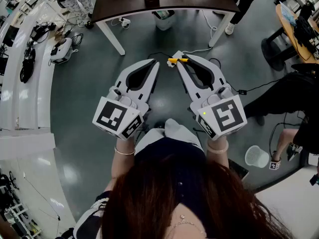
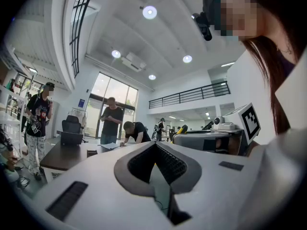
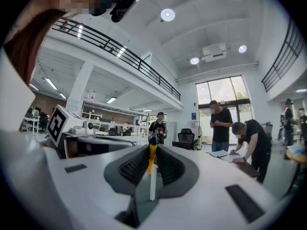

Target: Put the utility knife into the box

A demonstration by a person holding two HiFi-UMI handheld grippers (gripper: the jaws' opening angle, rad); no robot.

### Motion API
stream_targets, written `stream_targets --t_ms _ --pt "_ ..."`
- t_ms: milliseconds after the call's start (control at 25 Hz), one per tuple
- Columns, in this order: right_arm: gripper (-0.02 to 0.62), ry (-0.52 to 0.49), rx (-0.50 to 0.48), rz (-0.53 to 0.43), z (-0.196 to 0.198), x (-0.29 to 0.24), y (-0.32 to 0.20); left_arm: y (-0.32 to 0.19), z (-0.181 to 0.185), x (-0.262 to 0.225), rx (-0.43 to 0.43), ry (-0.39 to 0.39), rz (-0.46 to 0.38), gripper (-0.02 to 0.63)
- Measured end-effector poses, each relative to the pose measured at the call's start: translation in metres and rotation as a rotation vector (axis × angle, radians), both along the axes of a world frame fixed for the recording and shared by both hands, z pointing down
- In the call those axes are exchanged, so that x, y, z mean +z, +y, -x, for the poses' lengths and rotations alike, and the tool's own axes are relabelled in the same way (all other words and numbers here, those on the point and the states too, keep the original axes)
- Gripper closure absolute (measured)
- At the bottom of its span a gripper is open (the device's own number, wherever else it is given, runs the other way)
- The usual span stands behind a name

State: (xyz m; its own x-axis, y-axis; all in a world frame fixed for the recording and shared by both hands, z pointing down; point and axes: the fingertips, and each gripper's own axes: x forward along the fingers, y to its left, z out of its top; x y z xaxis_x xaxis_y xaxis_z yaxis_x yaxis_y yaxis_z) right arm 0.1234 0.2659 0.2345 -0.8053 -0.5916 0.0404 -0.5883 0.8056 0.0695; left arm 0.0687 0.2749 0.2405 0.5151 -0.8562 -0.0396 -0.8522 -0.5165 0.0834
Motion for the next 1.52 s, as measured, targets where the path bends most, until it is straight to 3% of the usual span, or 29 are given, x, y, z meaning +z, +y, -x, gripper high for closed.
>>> stream_targets --t_ms 720,1120,1520 --pt "0.535 -0.034 -0.022 -0.003 0.000 0.003 -0.017 -0.020 0.001 0.008 0.001 0.016 0.004 0.606" --pt "0.535 -0.048 -0.045 0.016 -0.002 0.008 -0.091 -0.085 0.003 0.015 -0.045 0.024 0.024 0.606" --pt "0.535 -0.040 -0.040 0.037 0.052 0.018 -0.185 -0.181 0.057 0.025 -0.030 0.026 0.043 0.606"
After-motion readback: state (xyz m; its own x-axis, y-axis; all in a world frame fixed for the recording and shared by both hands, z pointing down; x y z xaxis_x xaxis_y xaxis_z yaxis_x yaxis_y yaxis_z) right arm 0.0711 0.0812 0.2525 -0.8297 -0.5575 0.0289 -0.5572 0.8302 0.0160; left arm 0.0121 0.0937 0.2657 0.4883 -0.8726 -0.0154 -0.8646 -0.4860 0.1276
